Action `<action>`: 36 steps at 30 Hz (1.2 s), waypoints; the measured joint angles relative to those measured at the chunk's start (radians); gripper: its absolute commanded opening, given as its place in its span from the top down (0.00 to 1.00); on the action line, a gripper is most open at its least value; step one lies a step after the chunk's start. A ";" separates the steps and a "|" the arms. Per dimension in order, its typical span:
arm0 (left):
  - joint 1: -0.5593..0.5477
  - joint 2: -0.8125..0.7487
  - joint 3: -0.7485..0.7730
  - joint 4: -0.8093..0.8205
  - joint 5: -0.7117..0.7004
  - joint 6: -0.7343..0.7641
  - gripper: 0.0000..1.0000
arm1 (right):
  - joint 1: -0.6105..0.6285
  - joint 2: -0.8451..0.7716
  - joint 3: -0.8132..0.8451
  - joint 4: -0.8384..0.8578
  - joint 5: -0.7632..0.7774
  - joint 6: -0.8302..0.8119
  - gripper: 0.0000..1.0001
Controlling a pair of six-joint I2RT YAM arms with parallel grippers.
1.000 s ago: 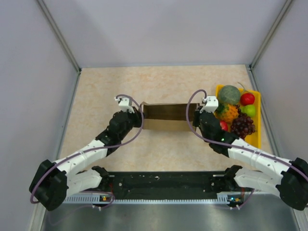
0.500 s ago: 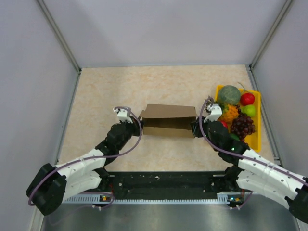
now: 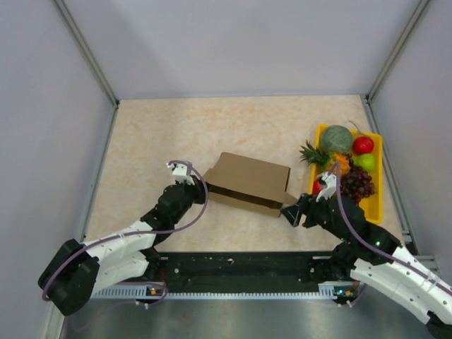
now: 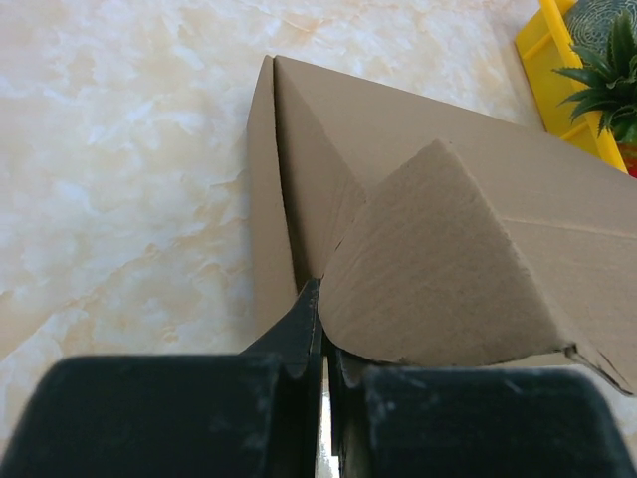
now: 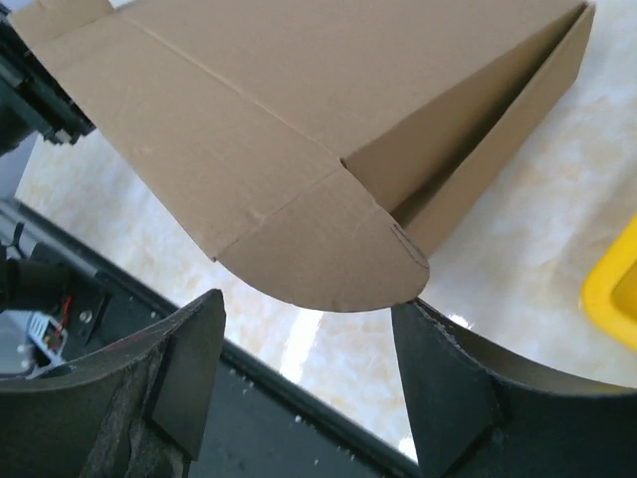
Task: Fold the paper box
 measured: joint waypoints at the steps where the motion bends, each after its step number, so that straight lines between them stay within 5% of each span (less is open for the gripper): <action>1: 0.000 0.002 0.000 0.000 0.000 0.000 1.00 | 0.000 -0.002 0.005 -0.024 -0.013 0.015 0.32; 9: -0.002 0.018 -0.003 -0.001 -0.001 -0.005 1.00 | 0.002 0.034 0.262 -0.139 -0.069 0.096 0.44; 18: -0.002 0.055 -0.006 0.031 -0.001 -0.035 1.00 | 0.002 0.379 0.462 0.022 -0.162 0.092 0.48; 23: -0.002 0.090 -0.026 0.067 0.000 -0.057 1.00 | -0.005 0.586 0.385 0.319 -0.209 0.141 0.67; 27: -0.002 0.091 -0.054 0.077 0.000 -0.071 1.00 | -0.042 0.818 0.247 0.629 -0.288 0.235 0.72; 29: -0.002 0.085 -0.058 0.074 0.000 -0.076 0.94 | -0.058 0.911 0.201 0.727 -0.317 0.270 0.72; 33: -0.002 0.047 -0.065 0.016 0.000 -0.089 0.60 | -0.066 1.026 0.137 0.921 -0.369 0.308 0.73; 36: -0.003 0.010 -0.068 -0.076 0.010 -0.117 0.50 | -0.066 1.052 0.117 1.029 -0.394 0.317 0.73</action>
